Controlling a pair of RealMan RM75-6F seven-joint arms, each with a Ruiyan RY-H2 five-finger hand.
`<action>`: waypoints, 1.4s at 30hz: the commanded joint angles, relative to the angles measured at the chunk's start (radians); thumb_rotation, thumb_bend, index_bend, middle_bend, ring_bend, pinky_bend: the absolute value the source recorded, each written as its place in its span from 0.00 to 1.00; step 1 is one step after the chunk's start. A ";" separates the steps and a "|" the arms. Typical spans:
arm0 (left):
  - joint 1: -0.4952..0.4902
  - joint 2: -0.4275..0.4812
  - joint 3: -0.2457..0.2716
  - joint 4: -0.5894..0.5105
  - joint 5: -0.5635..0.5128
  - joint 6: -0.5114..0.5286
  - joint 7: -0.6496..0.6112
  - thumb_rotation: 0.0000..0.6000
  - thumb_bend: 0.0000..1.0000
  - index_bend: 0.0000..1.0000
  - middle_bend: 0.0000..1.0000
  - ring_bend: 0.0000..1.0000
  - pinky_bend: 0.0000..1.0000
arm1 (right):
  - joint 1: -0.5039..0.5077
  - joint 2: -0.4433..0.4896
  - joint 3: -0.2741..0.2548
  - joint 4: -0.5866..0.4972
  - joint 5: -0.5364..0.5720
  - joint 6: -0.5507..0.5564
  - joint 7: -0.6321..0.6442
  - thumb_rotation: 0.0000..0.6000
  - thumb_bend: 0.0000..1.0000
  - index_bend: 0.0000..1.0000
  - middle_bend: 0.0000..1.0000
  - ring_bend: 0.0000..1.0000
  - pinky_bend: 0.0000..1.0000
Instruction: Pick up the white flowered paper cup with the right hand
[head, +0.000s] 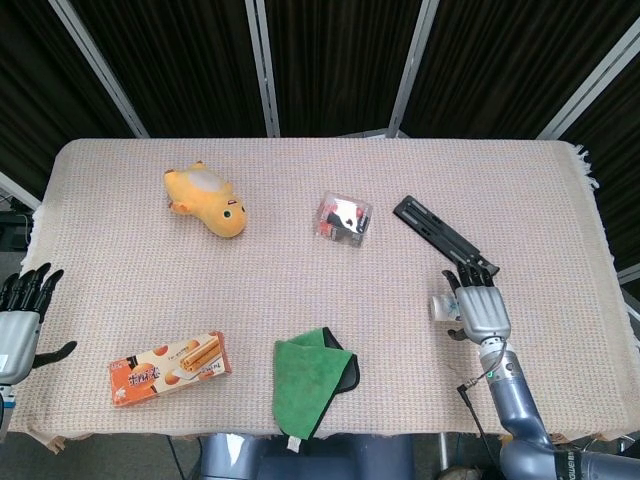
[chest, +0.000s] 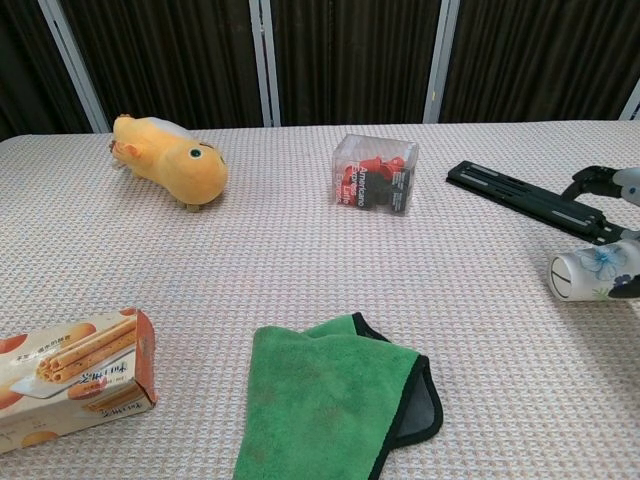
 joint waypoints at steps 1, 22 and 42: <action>0.000 0.001 0.000 0.000 0.000 -0.001 -0.001 1.00 0.00 0.00 0.00 0.00 0.00 | 0.004 -0.041 -0.004 0.032 -0.022 0.026 -0.038 1.00 0.15 0.20 0.02 0.00 0.00; -0.002 0.002 0.001 0.002 0.003 -0.003 -0.008 1.00 0.00 0.00 0.00 0.00 0.00 | 0.006 -0.125 0.016 0.120 0.052 0.020 -0.110 1.00 0.19 0.45 0.14 0.00 0.00; -0.002 0.002 0.002 0.001 0.002 -0.002 -0.006 1.00 0.00 0.00 0.00 0.00 0.00 | -0.073 -0.111 0.189 -0.031 0.017 0.028 0.315 1.00 0.20 0.48 0.15 0.00 0.00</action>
